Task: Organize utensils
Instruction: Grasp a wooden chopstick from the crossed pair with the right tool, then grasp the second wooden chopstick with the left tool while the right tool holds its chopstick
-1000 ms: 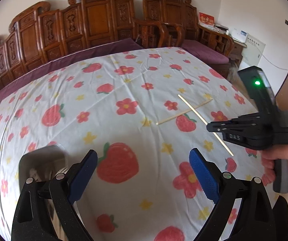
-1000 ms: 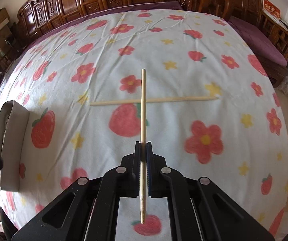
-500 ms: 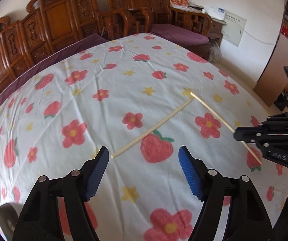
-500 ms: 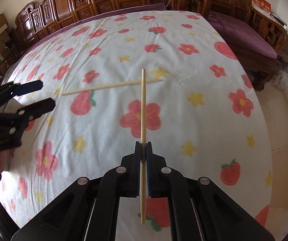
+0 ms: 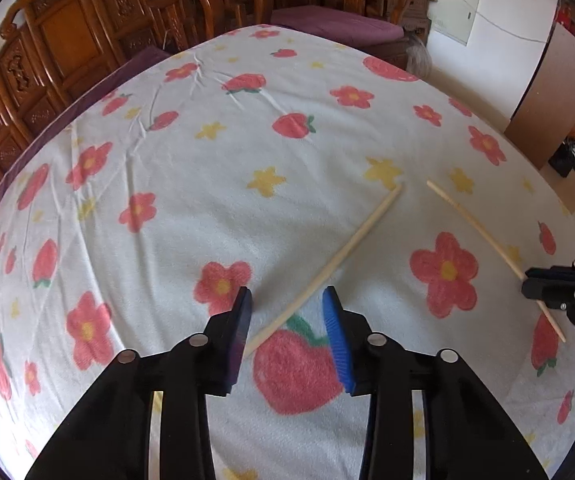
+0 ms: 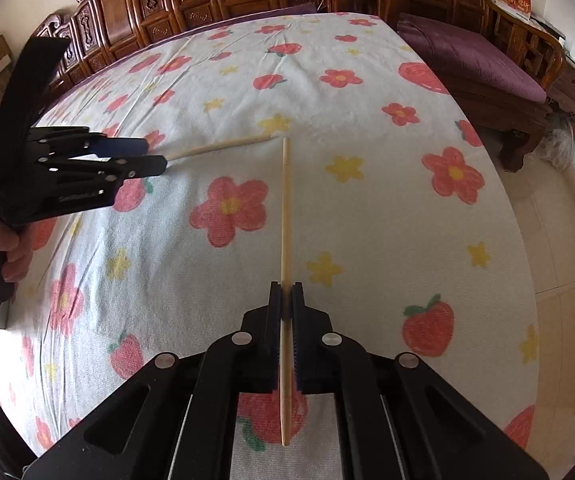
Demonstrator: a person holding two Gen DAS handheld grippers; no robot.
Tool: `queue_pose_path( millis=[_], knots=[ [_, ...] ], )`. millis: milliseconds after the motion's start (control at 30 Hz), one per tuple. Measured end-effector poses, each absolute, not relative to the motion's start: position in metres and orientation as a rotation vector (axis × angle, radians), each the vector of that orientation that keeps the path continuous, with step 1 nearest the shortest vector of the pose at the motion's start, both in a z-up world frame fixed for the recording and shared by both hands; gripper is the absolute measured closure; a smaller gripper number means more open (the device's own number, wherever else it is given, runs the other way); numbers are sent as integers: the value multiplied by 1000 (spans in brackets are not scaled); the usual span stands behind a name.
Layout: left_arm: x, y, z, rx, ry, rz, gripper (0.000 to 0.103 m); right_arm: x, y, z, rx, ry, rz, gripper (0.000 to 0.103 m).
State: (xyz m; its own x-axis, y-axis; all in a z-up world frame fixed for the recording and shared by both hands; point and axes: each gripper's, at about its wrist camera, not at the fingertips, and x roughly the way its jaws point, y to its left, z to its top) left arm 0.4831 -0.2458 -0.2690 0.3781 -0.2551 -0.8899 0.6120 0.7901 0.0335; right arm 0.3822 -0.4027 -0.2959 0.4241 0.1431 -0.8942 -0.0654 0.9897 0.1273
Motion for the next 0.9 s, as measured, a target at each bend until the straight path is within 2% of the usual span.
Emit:
queue_pose_path(
  millis=[167,200,567,900],
  knots=[
    [487,-254,-269,392,1055,-592,74,385,-401,-297,88,1124,137,97],
    [487,-255,-269,390,1060,-597,78,386,-400,-297,86,1123,135,97],
    [488,-263,-270,382,1067,-621,83,388,-402,-292,94,1114,122,97],
    [489,-262,-269,388,1083,-613,95,381,-399,-286,101,1105,131,97]
  ],
)
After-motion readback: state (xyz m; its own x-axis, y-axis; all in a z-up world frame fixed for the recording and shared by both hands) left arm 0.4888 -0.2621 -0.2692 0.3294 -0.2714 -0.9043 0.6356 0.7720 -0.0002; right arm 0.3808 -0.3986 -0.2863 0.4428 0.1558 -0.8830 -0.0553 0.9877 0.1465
